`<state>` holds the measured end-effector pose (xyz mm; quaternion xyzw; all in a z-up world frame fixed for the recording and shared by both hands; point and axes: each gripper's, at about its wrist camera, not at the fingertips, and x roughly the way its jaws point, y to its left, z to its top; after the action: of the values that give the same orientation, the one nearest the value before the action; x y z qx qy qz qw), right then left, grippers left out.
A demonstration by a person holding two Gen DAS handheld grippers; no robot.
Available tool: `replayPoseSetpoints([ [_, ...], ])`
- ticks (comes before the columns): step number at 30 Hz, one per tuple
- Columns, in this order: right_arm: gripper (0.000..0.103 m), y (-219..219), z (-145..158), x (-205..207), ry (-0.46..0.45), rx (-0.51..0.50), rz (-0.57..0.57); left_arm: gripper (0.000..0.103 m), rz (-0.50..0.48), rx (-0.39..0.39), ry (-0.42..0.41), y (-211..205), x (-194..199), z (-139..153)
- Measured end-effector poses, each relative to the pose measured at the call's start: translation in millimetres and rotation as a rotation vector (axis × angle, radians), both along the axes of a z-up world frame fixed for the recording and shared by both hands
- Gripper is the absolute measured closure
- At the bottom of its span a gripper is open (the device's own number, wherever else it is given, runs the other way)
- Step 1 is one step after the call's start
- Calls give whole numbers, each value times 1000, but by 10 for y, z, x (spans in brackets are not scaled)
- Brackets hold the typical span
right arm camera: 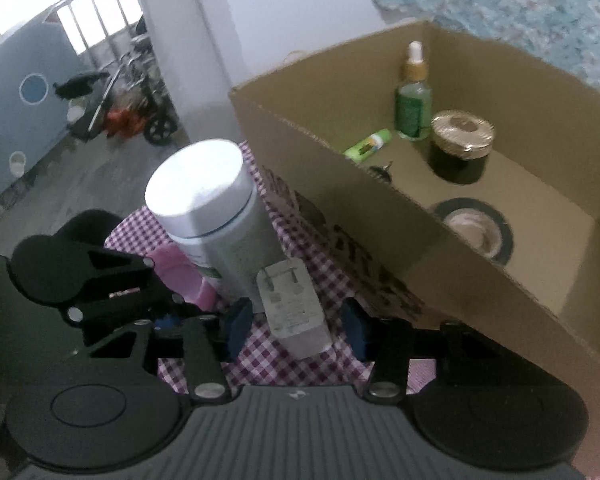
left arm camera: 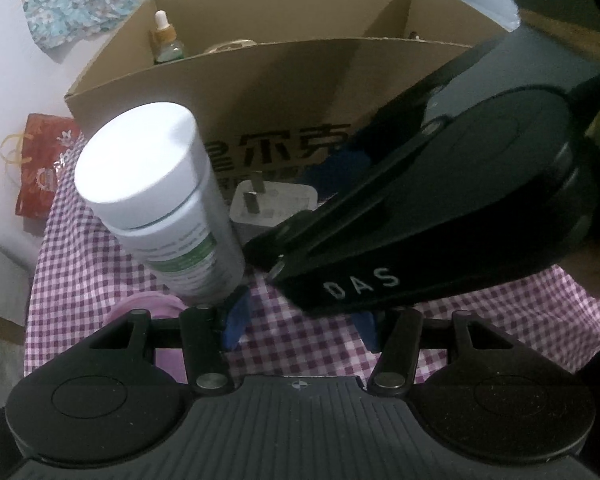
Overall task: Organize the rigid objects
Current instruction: 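Reach the right tool to the white plug charger and grasp it, then lift the white charger into the box and open the right tool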
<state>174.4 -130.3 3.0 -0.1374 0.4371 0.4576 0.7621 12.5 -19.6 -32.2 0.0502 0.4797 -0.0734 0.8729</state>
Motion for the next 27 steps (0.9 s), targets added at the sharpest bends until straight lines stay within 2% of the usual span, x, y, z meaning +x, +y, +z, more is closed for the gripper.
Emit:
replayPoseSetpoints([
  [2,68,-15,2,1,11,13,0,48,3,-1,-1,-41,-54,24],
  [5,74,-97,45,-4,24,36,-27,48,-3,-3,-9,-48,-11,65],
  [9,74,-294,82,-59,30,33,-91,47,-39,-5,-25,-128,-6,129],
  [15,74,-677,112,-157,88,7,-239,43,-174,6,-54,-384,-41,109],
  [20,74,-934,95,-195,167,-14,-361,41,-282,60,-78,-641,-129,89],
  [27,73,-1021,84,-196,235,-8,-404,41,-311,71,-86,-818,-157,89],
])
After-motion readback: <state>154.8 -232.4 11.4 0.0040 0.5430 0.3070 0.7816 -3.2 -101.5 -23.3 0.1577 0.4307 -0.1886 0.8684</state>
